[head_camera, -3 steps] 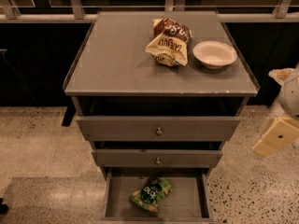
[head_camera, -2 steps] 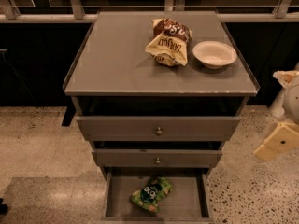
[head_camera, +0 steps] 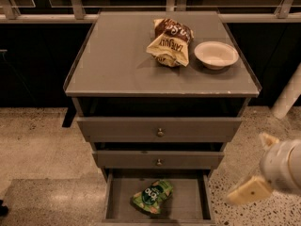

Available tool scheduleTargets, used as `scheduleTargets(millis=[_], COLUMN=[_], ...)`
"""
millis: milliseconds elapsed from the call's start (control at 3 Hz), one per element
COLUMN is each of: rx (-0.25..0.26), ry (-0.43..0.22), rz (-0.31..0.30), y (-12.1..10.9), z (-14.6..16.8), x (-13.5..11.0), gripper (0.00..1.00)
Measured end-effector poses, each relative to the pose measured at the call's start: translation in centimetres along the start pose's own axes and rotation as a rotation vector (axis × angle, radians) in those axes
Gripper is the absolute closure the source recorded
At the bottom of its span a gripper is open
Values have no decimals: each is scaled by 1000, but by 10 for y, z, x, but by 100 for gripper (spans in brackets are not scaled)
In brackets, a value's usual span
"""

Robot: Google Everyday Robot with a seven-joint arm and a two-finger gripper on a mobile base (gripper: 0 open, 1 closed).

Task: Pick green rice chip bag from bottom drawer and place on counter

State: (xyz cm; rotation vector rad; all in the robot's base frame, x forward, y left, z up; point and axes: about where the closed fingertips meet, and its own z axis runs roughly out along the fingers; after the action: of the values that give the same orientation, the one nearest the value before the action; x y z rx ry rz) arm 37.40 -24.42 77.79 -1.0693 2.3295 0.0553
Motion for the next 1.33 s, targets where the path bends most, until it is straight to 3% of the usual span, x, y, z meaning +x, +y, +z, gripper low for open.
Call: scheduleTargets(millis=[333, 667, 1000, 1333], rx=[-149, -180, -154, -141], ry=[7, 14, 0, -53], rz=[82, 103, 111, 172], y=[45, 51, 55, 70], z=[83, 96, 93, 133], x=[44, 54, 57, 80], gripper=[0, 0, 0, 0])
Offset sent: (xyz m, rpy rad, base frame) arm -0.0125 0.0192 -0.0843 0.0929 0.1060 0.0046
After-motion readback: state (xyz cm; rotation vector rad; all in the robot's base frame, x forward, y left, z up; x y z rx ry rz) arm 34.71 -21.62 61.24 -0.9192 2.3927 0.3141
